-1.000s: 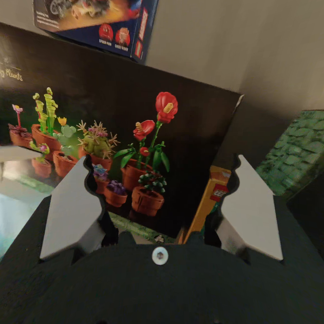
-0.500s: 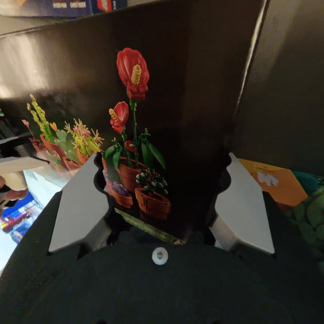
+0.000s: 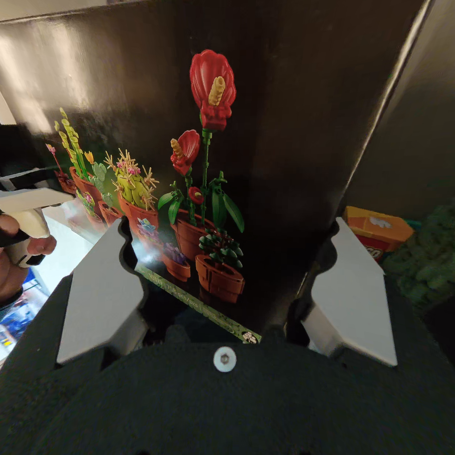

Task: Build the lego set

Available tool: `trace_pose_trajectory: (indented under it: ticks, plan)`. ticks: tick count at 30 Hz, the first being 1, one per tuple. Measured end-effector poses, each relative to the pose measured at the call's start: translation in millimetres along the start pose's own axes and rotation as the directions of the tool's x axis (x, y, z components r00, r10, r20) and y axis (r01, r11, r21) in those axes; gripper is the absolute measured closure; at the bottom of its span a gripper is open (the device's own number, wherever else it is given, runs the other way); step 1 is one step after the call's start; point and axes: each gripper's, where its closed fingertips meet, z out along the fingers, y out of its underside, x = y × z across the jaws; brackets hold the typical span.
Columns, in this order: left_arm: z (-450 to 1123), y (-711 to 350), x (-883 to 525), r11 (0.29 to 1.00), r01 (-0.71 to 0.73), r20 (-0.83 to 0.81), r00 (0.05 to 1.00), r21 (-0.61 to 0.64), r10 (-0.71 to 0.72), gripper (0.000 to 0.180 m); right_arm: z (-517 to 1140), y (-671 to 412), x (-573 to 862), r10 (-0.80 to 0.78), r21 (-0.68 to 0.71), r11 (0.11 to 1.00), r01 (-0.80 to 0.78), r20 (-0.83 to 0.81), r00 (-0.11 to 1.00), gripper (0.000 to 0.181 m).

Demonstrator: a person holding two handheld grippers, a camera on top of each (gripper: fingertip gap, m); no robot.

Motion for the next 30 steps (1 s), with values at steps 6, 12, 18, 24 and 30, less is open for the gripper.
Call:
trace_pose_trajectory:
  ticks: [6, 12, 18, 24, 30]
  plan:
    - [-22, -21, 29, 0.993, 0.008, -0.078, 0.997, 0.119, 0.002, 0.021, -52, -30, -21, -0.09, 0.105, 0.99, 0.093, -0.032, 0.995, 0.024]
    - [-54, -51, 74, 0.969, -0.013, -0.138, 0.989, 0.247, 0.048, 0.021, -116, -64, -38, -0.154, 0.254, 0.953, 0.168, -0.076, 0.985, 0.025]
    - [-93, -99, 140, 0.921, -0.119, -0.16, 0.969, 0.37, 0.189, 0.021, -195, -83, -43, -0.17, 0.403, 0.889, 0.217, -0.149, 0.974, 0.025]
    - [-119, -127, 199, 0.876, -0.214, -0.153, 0.94, 0.433, 0.305, 0.021, -254, -77, -37, -0.135, 0.531, 0.824, 0.2, -0.159, 0.978, 0.026]
    - [-139, -152, 249, 0.784, -0.328, -0.123, 0.883, 0.526, 0.452, 0.021, -293, -61, -28, -0.094, 0.661, 0.736, 0.147, -0.115, 0.989, 0.03]
